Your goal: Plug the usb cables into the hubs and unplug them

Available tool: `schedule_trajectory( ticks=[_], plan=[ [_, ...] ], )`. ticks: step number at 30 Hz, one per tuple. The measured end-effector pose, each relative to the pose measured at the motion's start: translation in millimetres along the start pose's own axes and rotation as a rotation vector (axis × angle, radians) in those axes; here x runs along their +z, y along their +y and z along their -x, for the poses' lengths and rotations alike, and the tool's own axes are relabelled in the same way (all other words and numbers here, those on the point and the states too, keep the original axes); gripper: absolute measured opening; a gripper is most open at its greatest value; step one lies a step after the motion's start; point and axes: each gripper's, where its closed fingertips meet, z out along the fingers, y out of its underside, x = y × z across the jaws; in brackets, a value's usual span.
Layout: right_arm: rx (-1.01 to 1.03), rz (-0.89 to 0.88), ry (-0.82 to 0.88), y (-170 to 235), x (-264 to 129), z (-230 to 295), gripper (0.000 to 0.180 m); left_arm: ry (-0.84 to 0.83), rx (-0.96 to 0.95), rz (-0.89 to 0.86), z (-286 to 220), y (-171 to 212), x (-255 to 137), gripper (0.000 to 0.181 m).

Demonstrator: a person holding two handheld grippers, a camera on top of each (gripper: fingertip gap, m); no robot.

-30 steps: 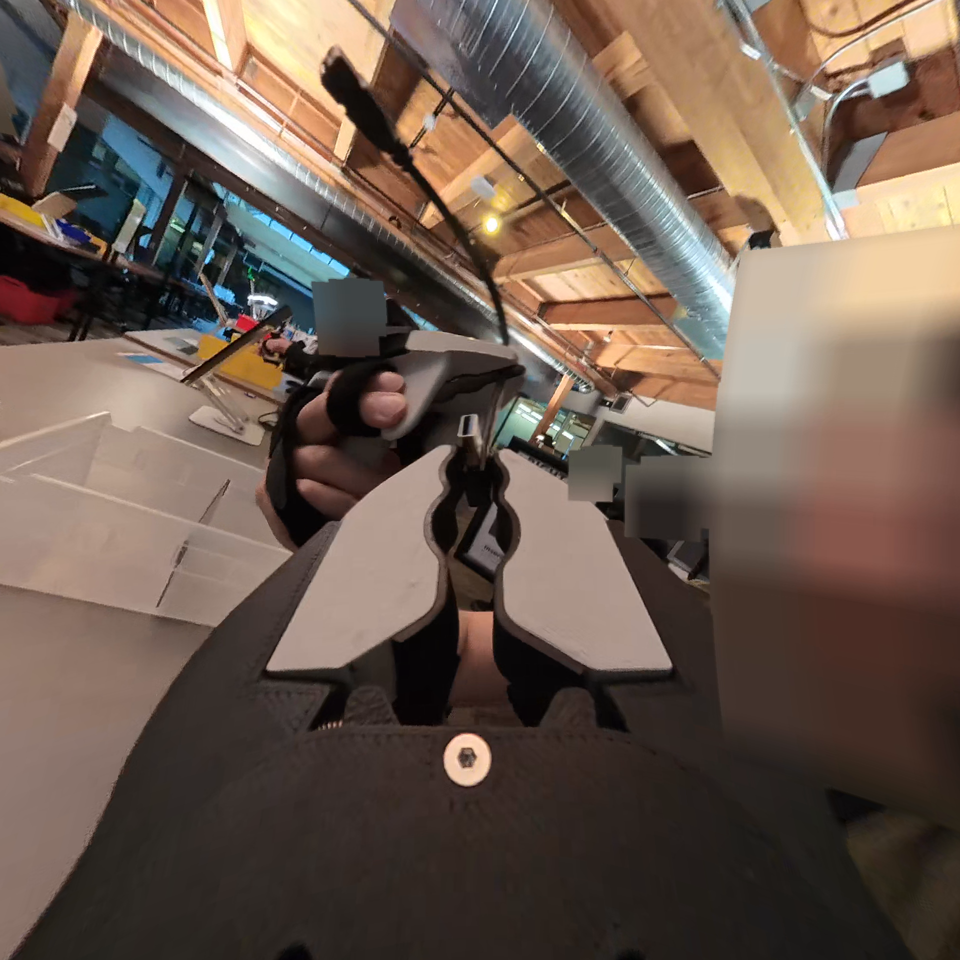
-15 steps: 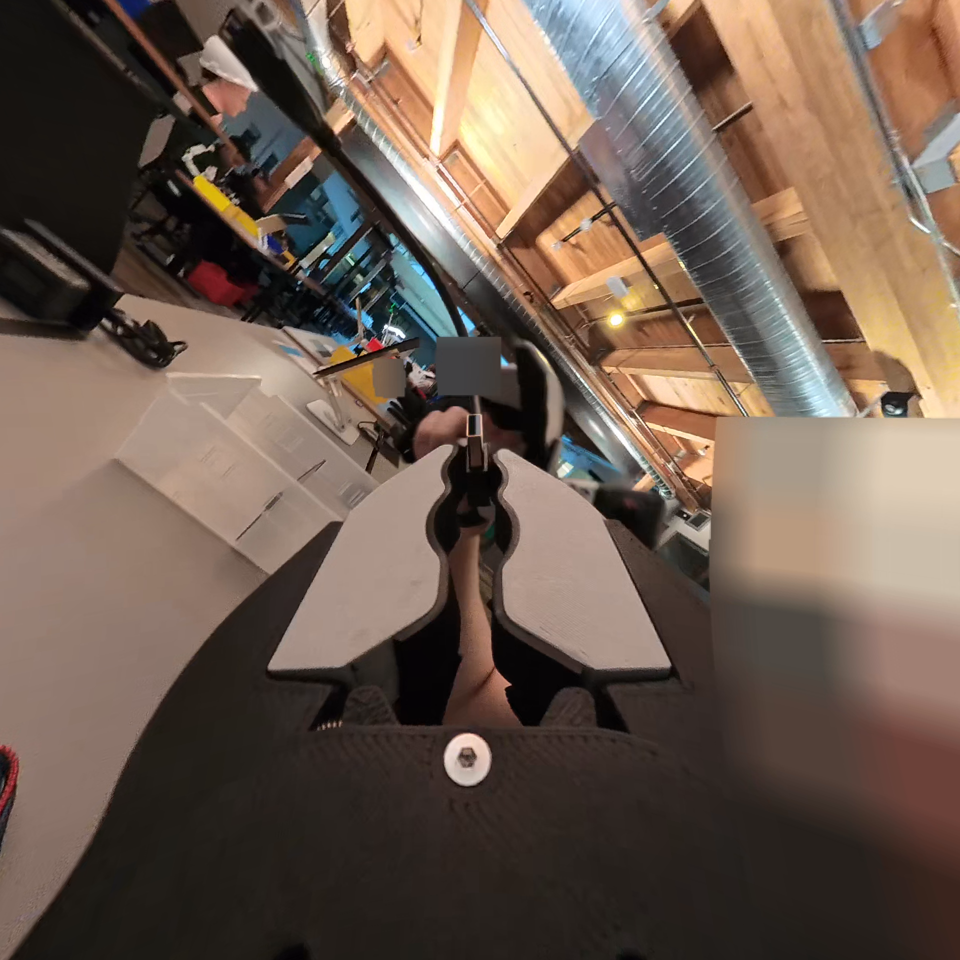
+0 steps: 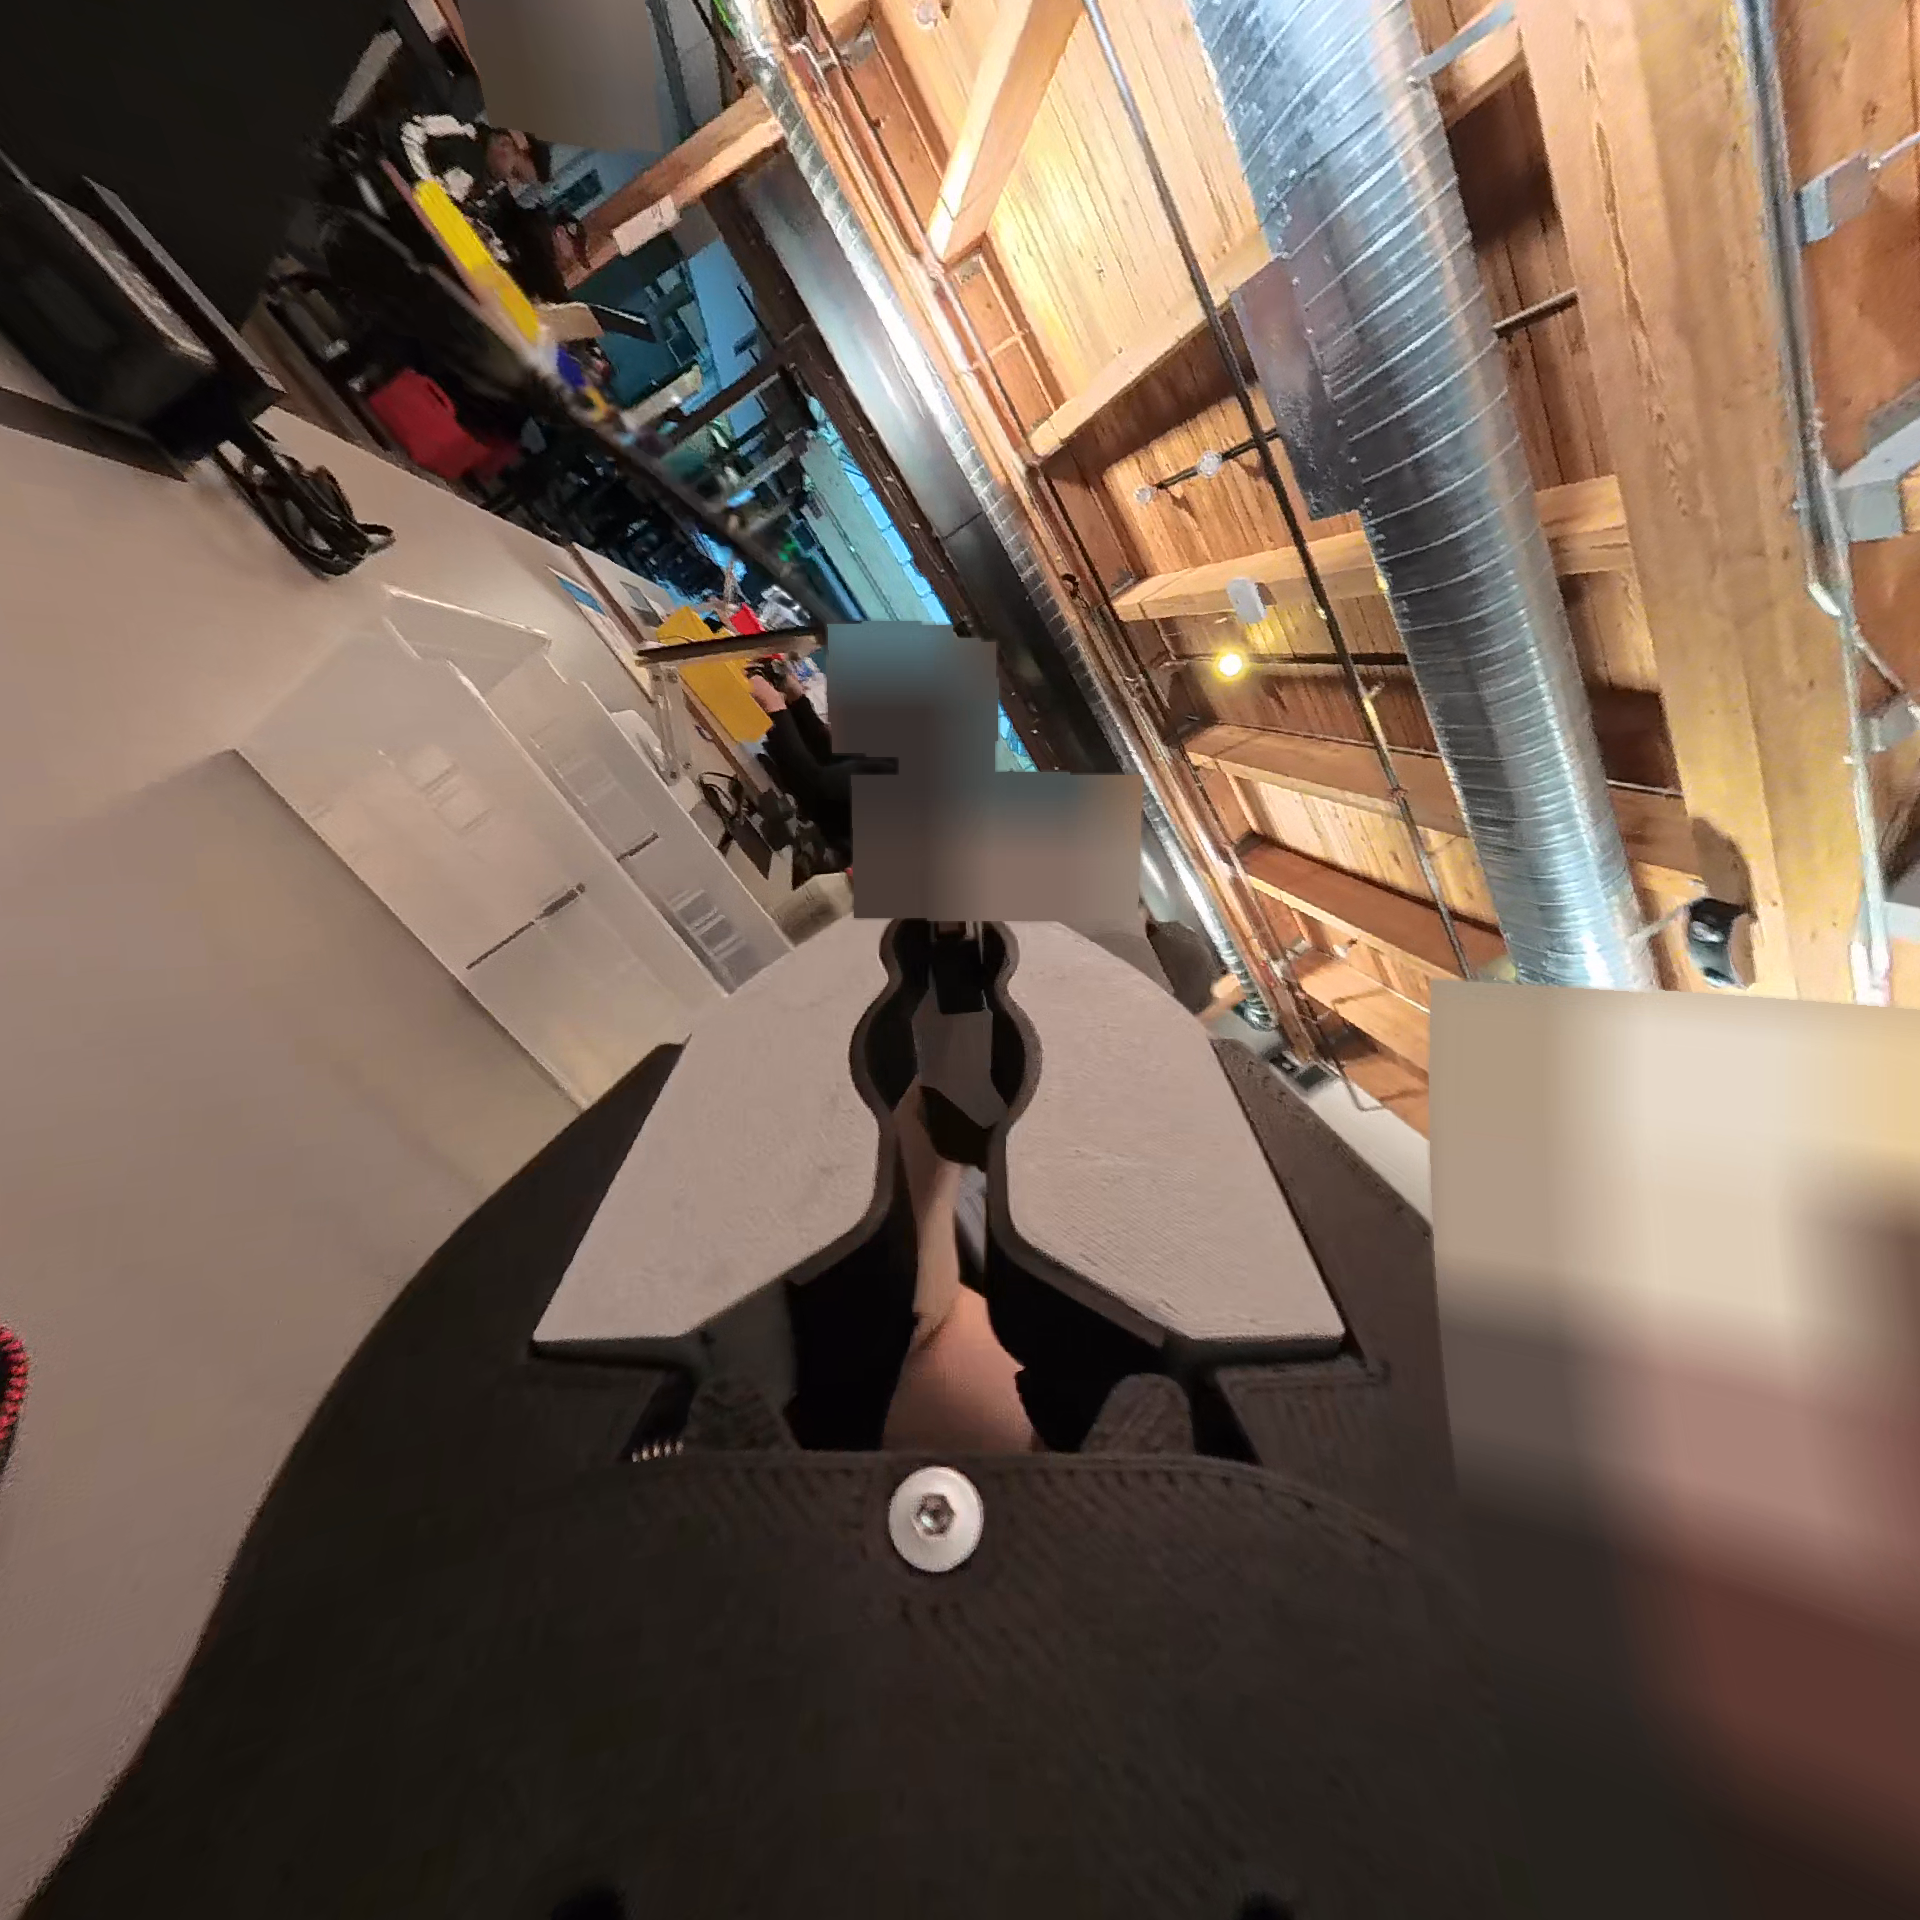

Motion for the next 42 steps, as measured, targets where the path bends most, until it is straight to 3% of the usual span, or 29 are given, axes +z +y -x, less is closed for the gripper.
schedule_trajectory(
  ticks=[4, 9, 12, 17, 22, 26, 33, 36, 42],
  plan=[
    [0.171, -0.077, -0.057, -4.0, -12.6, -9.7, 0.005, 0.035, 0.132, 0.023, -19.8, -2.1, 1.6, 0.022],
    [0.611, -0.283, -0.162, -12.0, -38.7, -40.3, 0.005, 0.033, 0.548, 0.096, -46.0, 0.0, 0.4, 0.043],
    [0.979, -0.466, -0.293, -24.3, -49.3, -57.5, 0.005, 0.052, 0.757, 0.115, -56.9, 9.2, 1.8, 0.047],
    [1.236, -0.649, -0.498, -37.7, -56.8, -58.8, 0.005, 0.129, 0.902, 0.009, -82.5, 8.7, -3.3, 0.039],
    [1.276, -0.693, -0.573, -45.9, -53.2, -50.9, 0.005, 0.118, 0.936, 0.015, -86.7, 11.4, -3.0, 0.033],
    [1.301, -0.696, -0.598, -48.4, -48.7, -46.5, 0.005, 0.120, 0.961, 0.056, -83.9, 15.8, -4.7, 0.006],
    [1.357, -0.726, -0.650, -49.1, -47.2, -42.6, 0.005, 0.105, 0.985, 0.112, -81.0, 20.9, -5.3, 0.003],
    [1.365, -0.673, -0.582, -44.9, -43.2, -47.8, 0.029, 0.081, 1.006, 0.113, -81.5, 20.1, -5.4, 0.003],
    [1.457, -0.632, -0.609, -49.5, -46.3, -56.1, 0.026, 0.040, 1.034, 0.168, -72.6, 25.8, -2.3, 0.003]
  ],
)
